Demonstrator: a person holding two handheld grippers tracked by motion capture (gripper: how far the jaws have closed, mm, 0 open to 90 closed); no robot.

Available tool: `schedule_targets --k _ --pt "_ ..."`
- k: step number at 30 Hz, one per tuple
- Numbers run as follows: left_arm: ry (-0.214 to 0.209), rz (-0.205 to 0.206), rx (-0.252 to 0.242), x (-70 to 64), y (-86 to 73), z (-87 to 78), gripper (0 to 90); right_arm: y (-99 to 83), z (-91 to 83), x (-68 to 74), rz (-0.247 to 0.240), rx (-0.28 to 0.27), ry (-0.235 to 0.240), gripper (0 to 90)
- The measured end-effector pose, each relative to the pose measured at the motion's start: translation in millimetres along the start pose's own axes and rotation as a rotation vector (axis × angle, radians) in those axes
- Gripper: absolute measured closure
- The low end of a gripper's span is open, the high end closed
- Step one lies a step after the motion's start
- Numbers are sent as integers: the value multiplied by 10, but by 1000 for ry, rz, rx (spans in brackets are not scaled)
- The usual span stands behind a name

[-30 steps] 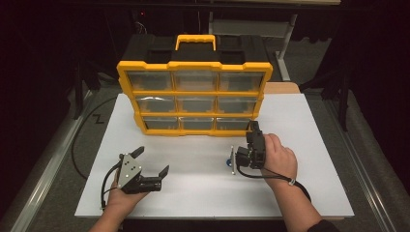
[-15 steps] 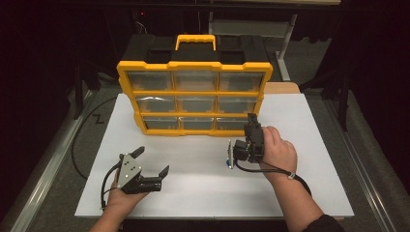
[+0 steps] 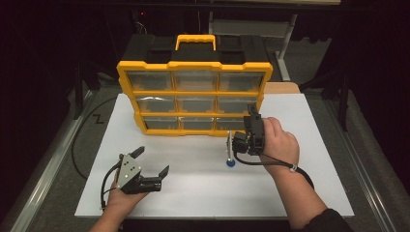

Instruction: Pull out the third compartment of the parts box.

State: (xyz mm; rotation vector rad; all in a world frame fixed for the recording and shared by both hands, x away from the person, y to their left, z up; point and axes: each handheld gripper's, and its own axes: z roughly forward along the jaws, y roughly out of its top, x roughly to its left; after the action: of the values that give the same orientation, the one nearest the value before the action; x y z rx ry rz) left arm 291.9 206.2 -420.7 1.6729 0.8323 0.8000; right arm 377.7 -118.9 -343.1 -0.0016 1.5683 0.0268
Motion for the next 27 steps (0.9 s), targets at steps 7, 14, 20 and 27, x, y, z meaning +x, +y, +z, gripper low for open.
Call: schedule_targets --k 7,14,20,27 --pt "0 0 -1 4 1 -3 5 23 35 -124 9 3 -13 474" --pt "-3 -3 0 4 -1 -1 5 69 55 -278 12 4 -25 499" --pt "-6 -7 -4 2 0 -4 5 105 87 -446 -2 -2 -49 518" --pt "-8 -8 -5 4 1 -6 5 144 129 -602 -5 -5 -67 568"
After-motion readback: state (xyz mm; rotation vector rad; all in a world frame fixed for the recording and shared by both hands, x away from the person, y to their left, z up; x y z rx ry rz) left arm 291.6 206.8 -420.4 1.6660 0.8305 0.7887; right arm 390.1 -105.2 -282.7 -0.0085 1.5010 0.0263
